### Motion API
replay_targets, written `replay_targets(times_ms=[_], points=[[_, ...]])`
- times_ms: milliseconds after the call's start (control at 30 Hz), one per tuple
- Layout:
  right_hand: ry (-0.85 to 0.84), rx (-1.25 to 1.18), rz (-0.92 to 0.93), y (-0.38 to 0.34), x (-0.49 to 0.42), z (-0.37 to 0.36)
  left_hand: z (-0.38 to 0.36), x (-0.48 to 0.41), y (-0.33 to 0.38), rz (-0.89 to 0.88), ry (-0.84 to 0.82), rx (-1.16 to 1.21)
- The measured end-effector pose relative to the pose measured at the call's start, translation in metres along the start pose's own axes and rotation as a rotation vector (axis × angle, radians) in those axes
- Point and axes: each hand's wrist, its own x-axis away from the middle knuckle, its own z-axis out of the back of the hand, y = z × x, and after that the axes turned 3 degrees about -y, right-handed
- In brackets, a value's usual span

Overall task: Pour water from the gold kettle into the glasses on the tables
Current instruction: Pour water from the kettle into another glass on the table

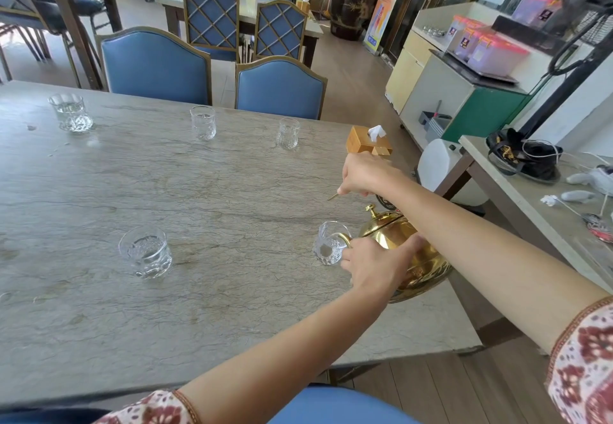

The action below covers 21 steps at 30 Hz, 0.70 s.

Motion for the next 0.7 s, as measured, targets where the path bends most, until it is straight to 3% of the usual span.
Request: replay_targets(times_ms=[700], points=[[-0.077, -0.097, -0.004, 0.011, -0.01, -0.002, 0.009, 0.001, -0.003, -0.02, -0.007, 0.008]])
